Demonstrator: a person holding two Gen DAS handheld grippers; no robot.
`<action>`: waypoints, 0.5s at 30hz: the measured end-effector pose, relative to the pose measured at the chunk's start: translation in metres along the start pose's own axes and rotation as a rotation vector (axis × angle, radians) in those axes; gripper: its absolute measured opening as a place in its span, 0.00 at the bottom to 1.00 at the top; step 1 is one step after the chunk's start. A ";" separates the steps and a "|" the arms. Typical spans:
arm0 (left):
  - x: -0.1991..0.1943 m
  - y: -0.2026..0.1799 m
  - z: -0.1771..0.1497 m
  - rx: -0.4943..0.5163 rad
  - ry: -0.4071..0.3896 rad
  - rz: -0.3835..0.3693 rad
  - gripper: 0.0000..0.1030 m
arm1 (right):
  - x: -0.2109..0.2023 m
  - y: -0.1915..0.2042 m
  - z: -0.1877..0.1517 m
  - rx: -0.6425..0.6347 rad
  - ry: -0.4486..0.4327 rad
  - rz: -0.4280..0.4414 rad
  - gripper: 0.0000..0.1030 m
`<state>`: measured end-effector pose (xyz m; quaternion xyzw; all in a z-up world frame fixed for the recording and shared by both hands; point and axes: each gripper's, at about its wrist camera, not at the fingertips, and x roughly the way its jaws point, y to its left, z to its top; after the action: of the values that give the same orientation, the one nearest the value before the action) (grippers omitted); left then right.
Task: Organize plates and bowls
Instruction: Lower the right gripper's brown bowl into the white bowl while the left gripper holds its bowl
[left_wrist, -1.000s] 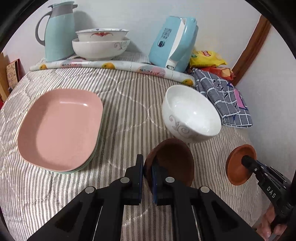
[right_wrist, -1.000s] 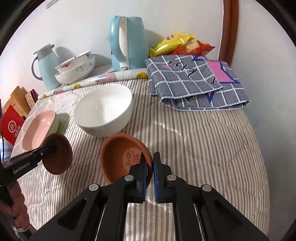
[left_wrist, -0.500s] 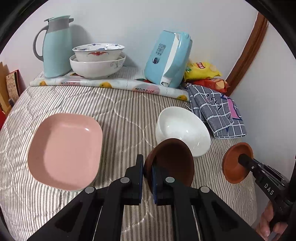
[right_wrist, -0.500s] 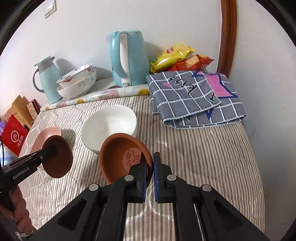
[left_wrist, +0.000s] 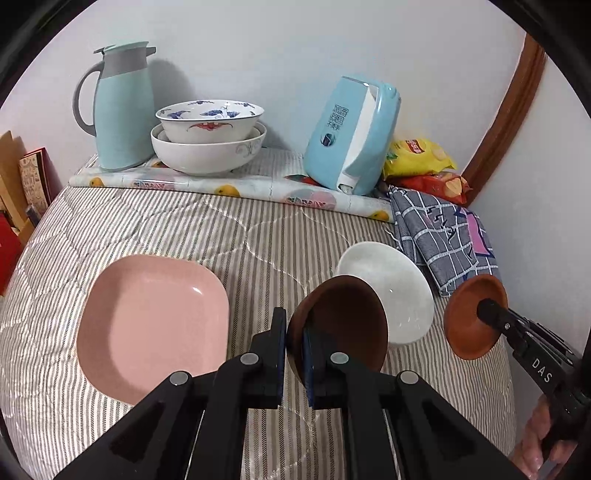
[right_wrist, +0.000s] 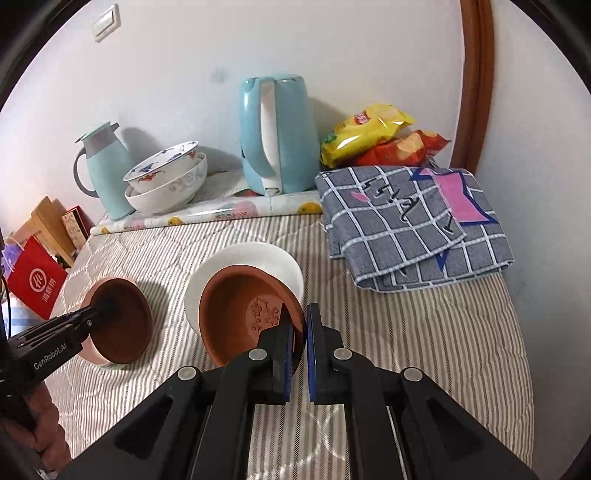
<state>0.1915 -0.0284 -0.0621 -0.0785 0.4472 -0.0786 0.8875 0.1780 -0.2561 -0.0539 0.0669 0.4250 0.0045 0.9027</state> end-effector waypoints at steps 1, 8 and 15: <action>0.000 0.002 0.001 -0.003 -0.001 0.000 0.08 | 0.002 0.002 0.002 -0.002 0.000 0.003 0.06; 0.007 0.010 0.008 -0.019 0.002 0.004 0.08 | 0.018 0.018 0.011 -0.035 0.009 0.018 0.06; 0.017 0.015 0.016 -0.018 0.011 0.004 0.08 | 0.042 0.029 0.020 -0.045 0.032 0.014 0.06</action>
<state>0.2157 -0.0163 -0.0691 -0.0850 0.4532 -0.0732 0.8843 0.2215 -0.2273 -0.0703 0.0496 0.4387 0.0217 0.8970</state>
